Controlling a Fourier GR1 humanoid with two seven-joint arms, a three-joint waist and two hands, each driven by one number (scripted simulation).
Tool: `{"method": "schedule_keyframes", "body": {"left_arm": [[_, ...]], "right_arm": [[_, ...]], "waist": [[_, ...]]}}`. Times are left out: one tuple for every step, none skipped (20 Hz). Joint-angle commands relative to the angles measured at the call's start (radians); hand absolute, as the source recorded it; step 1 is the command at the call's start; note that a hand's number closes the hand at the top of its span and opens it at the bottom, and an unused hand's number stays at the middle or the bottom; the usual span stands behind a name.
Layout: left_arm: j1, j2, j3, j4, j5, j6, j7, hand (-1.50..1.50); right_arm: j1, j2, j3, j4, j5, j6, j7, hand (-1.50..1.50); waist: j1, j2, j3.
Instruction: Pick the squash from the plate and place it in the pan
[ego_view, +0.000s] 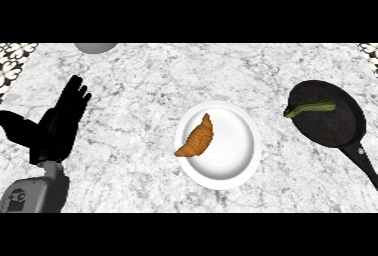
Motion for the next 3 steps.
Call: {"method": "schedule_keyframes", "body": {"left_arm": [[-0.014,0.003,0.01,-0.001,0.013,-0.001,0.021,0.0],[-0.018,-0.001,0.001,-0.003,0.004,0.002,0.022,0.0],[0.003,-0.024,-0.027,0.006,-0.019,0.008,-0.01,0.0]], "right_arm": [[0.082,-0.019,0.0,-0.003,-0.019,0.194,-0.186,-1.5],[0.062,0.027,0.013,-0.016,-0.012,0.129,-0.178,-1.5],[0.055,-0.001,0.004,-0.014,-0.025,0.154,-0.168,-1.5]], "waist": [[-0.004,-0.003,0.0],[0.007,-0.001,0.0],[0.006,0.0,0.001]]}}
